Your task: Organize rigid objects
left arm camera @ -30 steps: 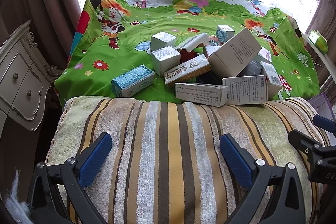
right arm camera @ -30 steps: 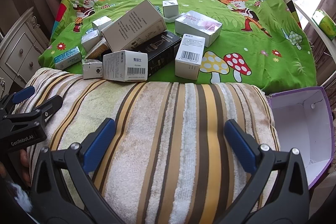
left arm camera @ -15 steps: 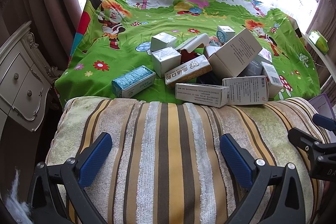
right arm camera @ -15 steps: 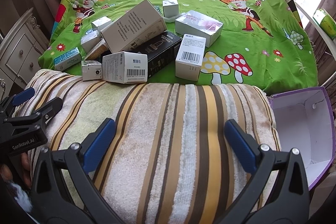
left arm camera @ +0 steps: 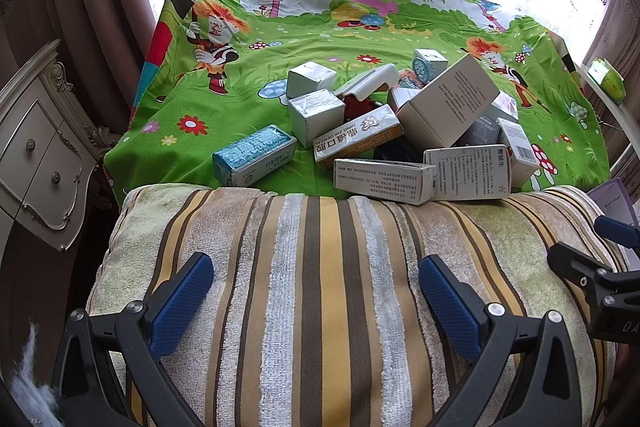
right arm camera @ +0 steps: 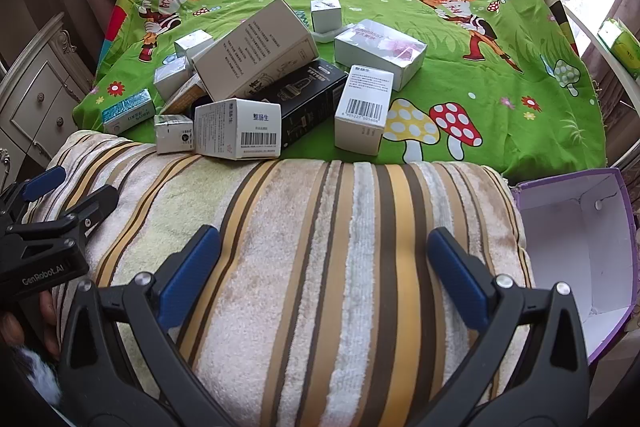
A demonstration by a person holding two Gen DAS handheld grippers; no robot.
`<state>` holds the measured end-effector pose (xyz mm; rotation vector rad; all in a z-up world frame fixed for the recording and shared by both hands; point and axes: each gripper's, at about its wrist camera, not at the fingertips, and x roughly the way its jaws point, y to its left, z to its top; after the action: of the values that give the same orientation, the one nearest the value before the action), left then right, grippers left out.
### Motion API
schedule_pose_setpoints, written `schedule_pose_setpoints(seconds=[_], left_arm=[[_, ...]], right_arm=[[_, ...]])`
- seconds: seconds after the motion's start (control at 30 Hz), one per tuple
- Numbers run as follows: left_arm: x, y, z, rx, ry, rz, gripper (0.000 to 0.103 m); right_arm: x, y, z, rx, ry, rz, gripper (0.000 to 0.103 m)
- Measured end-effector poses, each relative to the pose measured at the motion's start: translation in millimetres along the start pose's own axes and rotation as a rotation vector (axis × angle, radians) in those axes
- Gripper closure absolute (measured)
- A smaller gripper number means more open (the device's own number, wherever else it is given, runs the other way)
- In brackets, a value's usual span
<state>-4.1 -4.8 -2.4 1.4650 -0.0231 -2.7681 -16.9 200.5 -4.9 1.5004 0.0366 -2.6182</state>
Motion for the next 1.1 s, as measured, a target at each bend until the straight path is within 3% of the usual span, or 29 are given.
schedule_pose_setpoints(seconds=[0.53,0.83,1.1], left_arm=[[-2.8,0.8,2.5,-0.010,-0.010,-0.027,0.000],[1.4,1.4,23.0,-0.033,-0.012,-0.160,0.000],[20.4,10.8,44.4,-0.041,0.045,-0.326,0.000]], right_arm=[[4.3,-7.6,4.5,0.007,0.017,0.058,0.000],[13.8,-7.5,15.9,-0.011,0.037,0.081,0.000],[24.1,-5.8,33.3,-0.032,0.056,0.181,0.000]])
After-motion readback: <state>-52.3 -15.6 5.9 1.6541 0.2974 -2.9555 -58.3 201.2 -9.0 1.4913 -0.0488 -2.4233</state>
